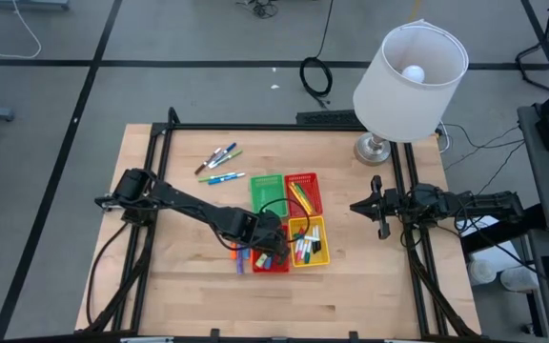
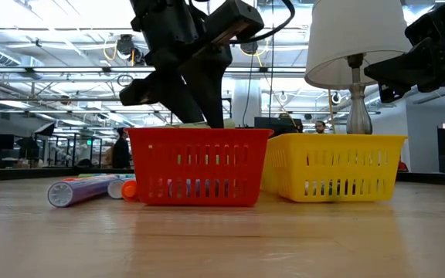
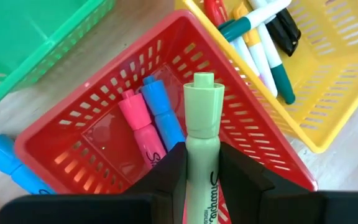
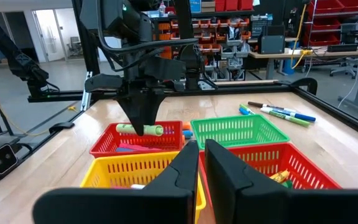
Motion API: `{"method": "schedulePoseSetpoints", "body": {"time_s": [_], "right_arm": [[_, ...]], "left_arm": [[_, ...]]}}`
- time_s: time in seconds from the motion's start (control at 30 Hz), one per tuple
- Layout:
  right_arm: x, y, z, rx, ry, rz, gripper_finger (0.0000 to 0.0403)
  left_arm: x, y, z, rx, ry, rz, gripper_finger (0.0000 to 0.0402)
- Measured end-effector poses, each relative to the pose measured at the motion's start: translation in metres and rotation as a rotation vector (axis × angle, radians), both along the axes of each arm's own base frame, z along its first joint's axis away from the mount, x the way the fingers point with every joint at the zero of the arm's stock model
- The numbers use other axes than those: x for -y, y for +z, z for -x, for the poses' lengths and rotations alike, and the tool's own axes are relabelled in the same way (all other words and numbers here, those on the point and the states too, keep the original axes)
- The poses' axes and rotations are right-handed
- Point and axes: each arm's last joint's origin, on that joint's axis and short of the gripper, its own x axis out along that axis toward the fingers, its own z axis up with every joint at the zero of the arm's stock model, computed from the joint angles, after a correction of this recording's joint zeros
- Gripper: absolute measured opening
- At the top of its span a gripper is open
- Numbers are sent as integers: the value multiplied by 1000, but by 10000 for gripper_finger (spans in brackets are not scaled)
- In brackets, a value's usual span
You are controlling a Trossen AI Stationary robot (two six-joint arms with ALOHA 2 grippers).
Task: Pick & Place Markers
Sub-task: Put the large green highlighter into the bottom red bin, then put the large orange highlighter into the bottom red bin
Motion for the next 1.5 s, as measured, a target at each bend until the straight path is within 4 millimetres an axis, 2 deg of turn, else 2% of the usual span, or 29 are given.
{"method": "schedulePoseSetpoints", "body": {"time_s": [0.23, 0.57, 0.83, 1.0, 1.13, 1.3, 1.4, 1.5], "right_arm": [[0, 0, 0, 0, 0, 0, 18], [0, 0, 0, 0, 0, 0, 18], [0, 0, 0, 1, 0, 0, 18], [0, 0, 0, 1, 0, 0, 18], [0, 0, 0, 1, 0, 0, 18], [0, 0, 0, 1, 0, 0, 18], [0, 0, 0, 1, 0, 0, 18], [0, 0, 0, 1, 0, 0, 18]], "left_arm": [[1, 1, -2, 26, -41, -13, 98], [0, 1, -3, 31, -57, -9, 182], [-1, 22, 5, 47, -142, 71, 195], [8, 46, 25, 59, -117, -11, 195], [17, 52, 50, -45, -3, -100, 195], [30, 45, 77, -212, 75, -162, 195], [31, 32, 85, -234, 119, -237, 195], [30, 17, 89, -237, 71, -300, 195]]}}
